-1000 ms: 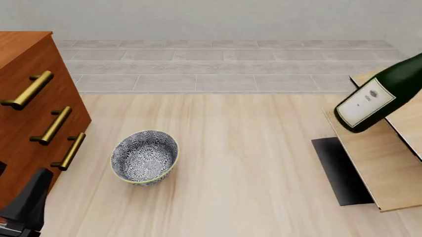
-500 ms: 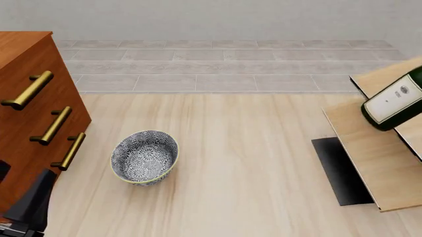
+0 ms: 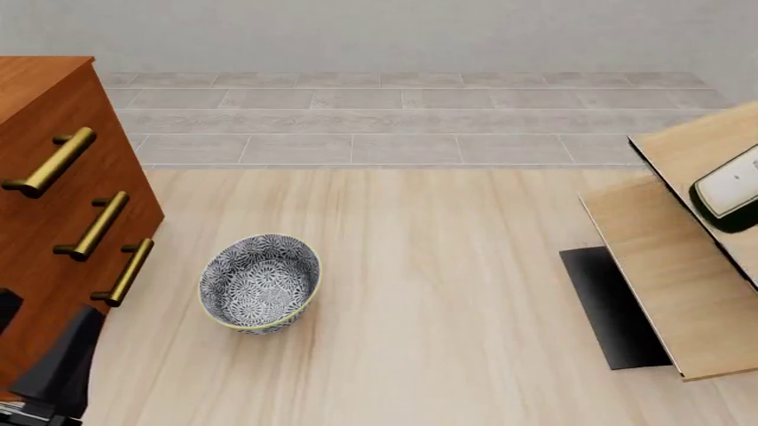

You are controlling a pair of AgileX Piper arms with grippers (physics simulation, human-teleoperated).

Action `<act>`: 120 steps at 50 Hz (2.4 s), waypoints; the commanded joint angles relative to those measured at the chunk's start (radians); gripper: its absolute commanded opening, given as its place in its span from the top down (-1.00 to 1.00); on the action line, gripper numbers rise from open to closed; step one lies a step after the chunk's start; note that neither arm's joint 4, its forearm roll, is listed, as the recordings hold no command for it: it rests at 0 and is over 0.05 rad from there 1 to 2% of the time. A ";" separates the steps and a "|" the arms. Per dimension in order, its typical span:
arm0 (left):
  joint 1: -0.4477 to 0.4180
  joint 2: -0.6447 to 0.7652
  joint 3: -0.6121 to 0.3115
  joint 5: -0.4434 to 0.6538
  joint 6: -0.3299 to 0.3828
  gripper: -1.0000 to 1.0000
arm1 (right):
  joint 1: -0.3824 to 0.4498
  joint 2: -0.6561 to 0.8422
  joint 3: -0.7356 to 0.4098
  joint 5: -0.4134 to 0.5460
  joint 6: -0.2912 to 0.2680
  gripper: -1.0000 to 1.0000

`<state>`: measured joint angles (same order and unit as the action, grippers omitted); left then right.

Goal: Put the wine bottle on the wine rack.

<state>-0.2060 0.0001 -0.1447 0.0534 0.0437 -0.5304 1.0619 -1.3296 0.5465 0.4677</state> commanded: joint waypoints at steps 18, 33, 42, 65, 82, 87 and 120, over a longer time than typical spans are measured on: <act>0.001 0.000 -0.005 0.010 -0.001 -1.00 | -0.056 0.005 0.033 -0.022 0.014 1.00; 0.003 0.000 0.006 -0.001 0.002 -1.00 | -0.064 0.011 0.086 -0.057 0.020 1.00; 0.002 0.000 -0.007 0.013 0.004 -1.00 | -0.091 0.026 0.109 -0.082 0.022 1.00; -0.002 0.000 -0.010 0.018 0.011 -1.00 | -0.129 0.058 0.185 -0.149 0.024 1.00; -0.005 0.000 -0.002 0.012 0.015 -1.00 | -0.183 0.107 0.213 -0.192 0.024 1.00; -0.006 0.000 -0.003 0.014 0.017 -1.00 | -0.199 0.127 0.213 -0.204 0.022 1.00; -0.004 0.000 0.001 0.012 0.022 -1.00 | -0.273 0.222 0.188 -0.242 0.007 1.00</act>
<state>-0.2116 0.0001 -0.1456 0.0666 0.0646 -0.7965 1.2442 -1.1717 0.2959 0.4599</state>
